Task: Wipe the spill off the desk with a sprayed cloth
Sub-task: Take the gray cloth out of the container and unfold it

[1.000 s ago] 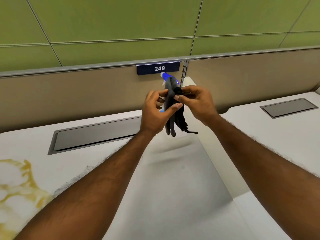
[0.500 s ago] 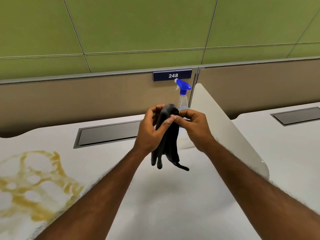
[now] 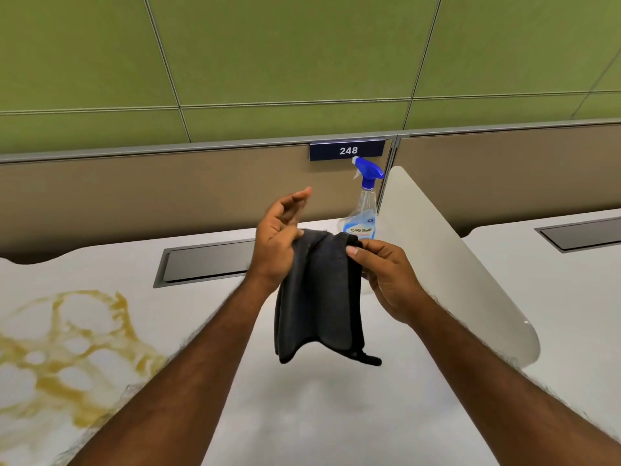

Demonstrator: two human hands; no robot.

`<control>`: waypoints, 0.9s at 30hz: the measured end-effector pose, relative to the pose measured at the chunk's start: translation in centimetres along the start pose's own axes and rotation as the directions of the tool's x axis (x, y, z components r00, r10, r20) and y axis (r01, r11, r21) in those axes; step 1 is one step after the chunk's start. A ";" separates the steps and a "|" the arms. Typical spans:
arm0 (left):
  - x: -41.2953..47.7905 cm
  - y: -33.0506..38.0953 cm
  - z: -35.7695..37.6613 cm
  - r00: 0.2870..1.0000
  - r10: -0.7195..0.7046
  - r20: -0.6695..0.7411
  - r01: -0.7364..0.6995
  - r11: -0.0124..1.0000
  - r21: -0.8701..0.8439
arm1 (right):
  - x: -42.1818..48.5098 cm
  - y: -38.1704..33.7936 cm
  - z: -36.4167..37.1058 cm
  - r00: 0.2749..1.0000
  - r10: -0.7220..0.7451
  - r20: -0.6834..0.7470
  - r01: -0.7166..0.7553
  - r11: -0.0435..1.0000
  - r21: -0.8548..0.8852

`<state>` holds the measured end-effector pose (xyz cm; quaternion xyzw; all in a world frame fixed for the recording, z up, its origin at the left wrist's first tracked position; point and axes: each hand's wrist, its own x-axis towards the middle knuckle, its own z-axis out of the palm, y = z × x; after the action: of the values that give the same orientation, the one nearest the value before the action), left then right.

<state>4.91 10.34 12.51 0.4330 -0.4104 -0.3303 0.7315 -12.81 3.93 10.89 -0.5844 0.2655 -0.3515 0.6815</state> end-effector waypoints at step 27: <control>4.8 -0.2 -2.0 0.973 -0.210 -0.099 0.156 0.907 -0.391 | 15.4 6.4 -9.5 0.899 0.052 -0.435 -0.251 0.875 -0.414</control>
<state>8.83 6.96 13.29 0.3412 -0.2440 -0.4398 0.7941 -9.61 -13.59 3.65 -0.6187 0.5241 -0.3374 0.4782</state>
